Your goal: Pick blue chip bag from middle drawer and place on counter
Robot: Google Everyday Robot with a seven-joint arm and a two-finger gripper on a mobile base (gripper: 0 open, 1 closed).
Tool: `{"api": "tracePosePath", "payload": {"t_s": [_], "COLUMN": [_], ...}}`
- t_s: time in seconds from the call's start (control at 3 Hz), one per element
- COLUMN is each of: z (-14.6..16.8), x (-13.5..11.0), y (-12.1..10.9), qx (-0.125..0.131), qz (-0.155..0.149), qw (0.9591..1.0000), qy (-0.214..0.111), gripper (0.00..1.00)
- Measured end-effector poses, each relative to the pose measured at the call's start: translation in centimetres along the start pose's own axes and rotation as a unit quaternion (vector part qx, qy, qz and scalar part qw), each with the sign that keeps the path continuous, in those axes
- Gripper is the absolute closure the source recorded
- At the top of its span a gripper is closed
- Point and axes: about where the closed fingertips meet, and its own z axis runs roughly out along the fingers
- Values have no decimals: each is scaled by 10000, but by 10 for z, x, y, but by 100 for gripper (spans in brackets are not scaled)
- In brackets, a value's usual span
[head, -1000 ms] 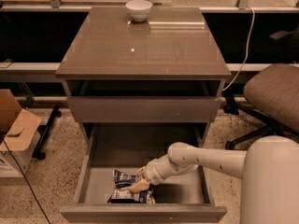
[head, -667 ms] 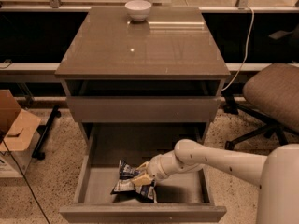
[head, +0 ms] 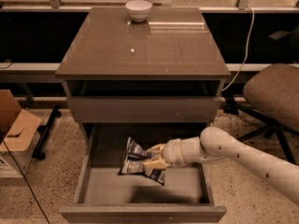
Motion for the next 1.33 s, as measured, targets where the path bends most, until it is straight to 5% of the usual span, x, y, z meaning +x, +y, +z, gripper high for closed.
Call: {"api": "tracePosePath", "payload": {"t_s": [0.67,1.33], "z": [-107,-190], "x": [-116,-238], "y": [-34,-111], "qx": [540,1339], "qz": [-1278,-1850], "qw": [9903,9729], "qy": [-109,371], "gripper": [100,100]}}
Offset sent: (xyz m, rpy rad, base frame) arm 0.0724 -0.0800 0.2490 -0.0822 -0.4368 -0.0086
